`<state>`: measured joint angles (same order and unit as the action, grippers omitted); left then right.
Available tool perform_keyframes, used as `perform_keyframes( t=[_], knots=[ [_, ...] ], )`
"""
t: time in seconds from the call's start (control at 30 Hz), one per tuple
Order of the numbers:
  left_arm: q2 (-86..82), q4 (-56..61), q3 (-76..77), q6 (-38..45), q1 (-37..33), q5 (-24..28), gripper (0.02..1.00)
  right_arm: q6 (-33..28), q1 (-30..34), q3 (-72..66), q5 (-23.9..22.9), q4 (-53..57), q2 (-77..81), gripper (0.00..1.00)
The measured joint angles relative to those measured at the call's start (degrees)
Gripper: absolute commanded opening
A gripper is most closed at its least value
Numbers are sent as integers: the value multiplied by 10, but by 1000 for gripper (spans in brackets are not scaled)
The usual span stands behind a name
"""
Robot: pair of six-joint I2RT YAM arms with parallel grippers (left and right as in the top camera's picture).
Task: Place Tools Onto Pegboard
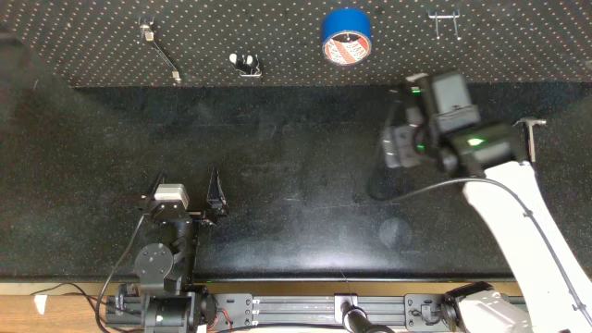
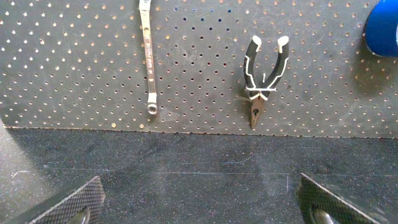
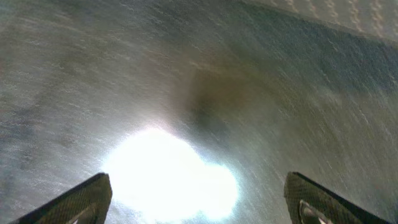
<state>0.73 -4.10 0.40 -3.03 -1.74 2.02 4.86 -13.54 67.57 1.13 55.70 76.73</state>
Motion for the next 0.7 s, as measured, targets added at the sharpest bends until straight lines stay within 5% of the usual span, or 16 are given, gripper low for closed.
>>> perform_keyframes(
  t=[0.23, 0.43, 0.7],
  knots=[
    [0, 0, 0, 0, 0, 0, 996, -42, 144, -3, 7, 74, -19, 919],
    [0, 0, 0, 0, 0, 0, 996, -111, 270, -92, 7, -16, -23, 919],
    [0, 0, 0, 0, 0, 0, 996, -222, 349, -128, 7, -54, -21, 998]
  ],
)
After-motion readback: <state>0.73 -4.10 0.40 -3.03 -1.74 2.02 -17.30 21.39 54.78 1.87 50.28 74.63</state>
